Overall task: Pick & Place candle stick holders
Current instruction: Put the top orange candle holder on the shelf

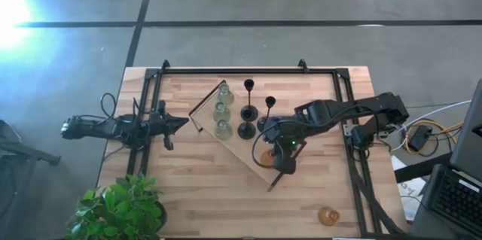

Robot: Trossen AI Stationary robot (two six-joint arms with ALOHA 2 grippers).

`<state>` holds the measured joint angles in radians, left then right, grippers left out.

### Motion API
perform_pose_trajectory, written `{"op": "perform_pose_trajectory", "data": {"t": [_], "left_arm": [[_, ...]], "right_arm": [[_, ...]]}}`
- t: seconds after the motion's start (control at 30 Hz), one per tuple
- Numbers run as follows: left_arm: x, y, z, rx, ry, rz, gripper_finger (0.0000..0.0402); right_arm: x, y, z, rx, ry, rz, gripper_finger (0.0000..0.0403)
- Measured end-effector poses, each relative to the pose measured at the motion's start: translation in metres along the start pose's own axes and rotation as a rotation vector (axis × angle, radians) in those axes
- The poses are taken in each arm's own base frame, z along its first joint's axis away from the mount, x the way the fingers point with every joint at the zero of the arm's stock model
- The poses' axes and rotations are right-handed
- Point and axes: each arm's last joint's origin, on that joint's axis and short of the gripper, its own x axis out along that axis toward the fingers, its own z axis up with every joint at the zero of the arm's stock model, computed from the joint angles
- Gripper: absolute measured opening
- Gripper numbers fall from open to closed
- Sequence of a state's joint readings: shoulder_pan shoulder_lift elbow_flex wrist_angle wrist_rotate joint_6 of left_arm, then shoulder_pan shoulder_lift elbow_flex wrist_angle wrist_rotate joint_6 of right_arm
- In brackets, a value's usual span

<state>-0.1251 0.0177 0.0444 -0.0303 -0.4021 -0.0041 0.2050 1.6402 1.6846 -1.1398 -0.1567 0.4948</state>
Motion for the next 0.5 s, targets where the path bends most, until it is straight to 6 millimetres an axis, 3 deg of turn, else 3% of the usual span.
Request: {"op": "perform_pose_trajectory", "data": {"t": [0.5], "left_arm": [[0.0,0.0,0.0,0.0,0.0,0.0,0.0019]], "right_arm": [[0.0001,-0.0056,0.0023,0.008,-0.025,-0.053,0.0008]]}}
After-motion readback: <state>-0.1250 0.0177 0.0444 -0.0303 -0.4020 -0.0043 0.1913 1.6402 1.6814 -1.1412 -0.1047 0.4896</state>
